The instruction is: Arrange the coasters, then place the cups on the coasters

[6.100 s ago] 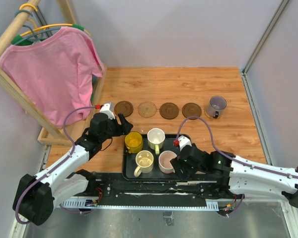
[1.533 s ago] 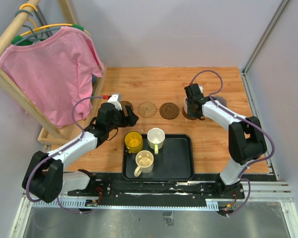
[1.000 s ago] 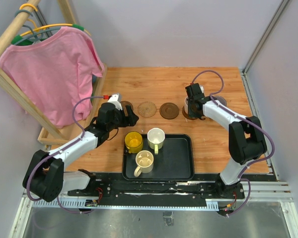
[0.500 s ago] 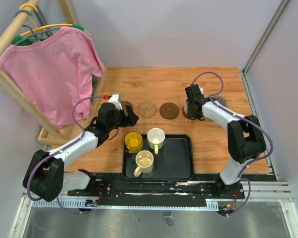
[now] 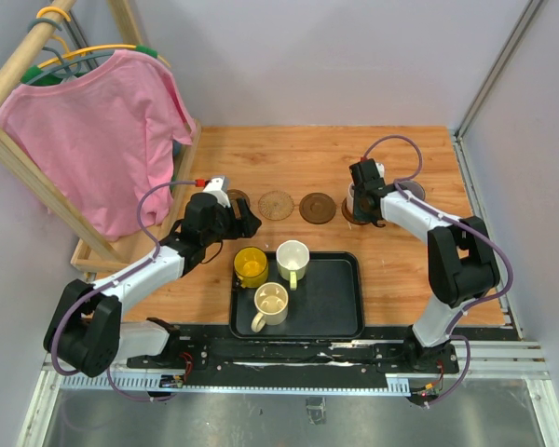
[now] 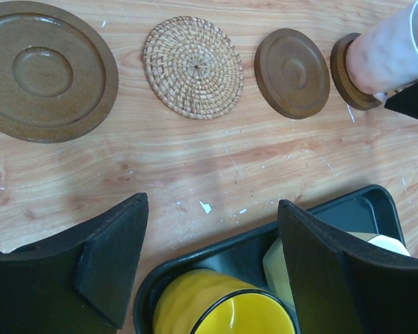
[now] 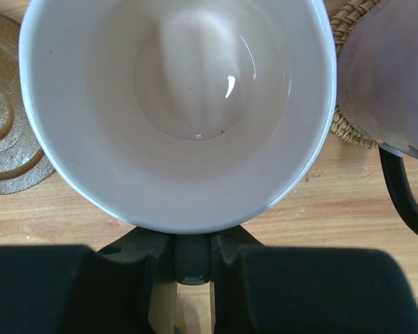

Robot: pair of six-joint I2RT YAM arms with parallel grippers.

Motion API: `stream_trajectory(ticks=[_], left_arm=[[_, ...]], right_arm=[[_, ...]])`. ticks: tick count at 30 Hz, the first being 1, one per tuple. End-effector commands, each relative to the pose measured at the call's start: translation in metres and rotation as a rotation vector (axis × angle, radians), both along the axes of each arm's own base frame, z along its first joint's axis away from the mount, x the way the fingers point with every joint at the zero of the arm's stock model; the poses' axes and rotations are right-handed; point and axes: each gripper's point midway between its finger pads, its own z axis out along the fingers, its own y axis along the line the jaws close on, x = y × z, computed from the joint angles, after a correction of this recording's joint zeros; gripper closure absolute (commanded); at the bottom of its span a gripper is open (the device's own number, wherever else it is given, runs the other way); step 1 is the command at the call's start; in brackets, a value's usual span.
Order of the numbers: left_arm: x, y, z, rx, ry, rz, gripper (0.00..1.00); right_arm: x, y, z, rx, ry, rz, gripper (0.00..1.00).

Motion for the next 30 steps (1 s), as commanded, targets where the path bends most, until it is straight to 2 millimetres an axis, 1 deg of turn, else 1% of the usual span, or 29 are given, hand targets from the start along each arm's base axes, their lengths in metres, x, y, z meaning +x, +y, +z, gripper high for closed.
stream_trajectory(ticks=[1,8,12,14,21,26,30], left_arm=[[0.006,-0.004,0.011,-0.022,-0.035,-0.007,0.21],[0.005,-0.004,0.010,-0.025,-0.032,-0.006,0.21],[0.005,-0.004,0.011,-0.029,-0.035,-0.006,0.21],[0.005,-0.004,0.011,-0.029,-0.036,-0.008,0.21],[0.004,-0.004,0.011,-0.032,-0.035,-0.007,0.21],[0.004,-0.005,0.010,-0.034,-0.035,-0.009,0.21],[0.004,-0.004,0.011,-0.033,-0.035,-0.007,0.21]], right_arm=[[0.000,-0.015,0.007,-0.027,-0.027,-0.048,0.95],[-0.004,-0.016,0.008,-0.025,-0.022,-0.045,0.93],[-0.007,-0.016,0.007,-0.023,-0.017,-0.043,0.90],[-0.007,-0.015,0.006,-0.019,-0.013,-0.038,0.88],[-0.009,-0.011,0.003,-0.002,0.001,-0.025,0.74],[-0.008,-0.008,0.002,0.008,0.007,-0.012,0.71],[-0.007,-0.006,0.000,0.014,0.011,-0.004,0.71]])
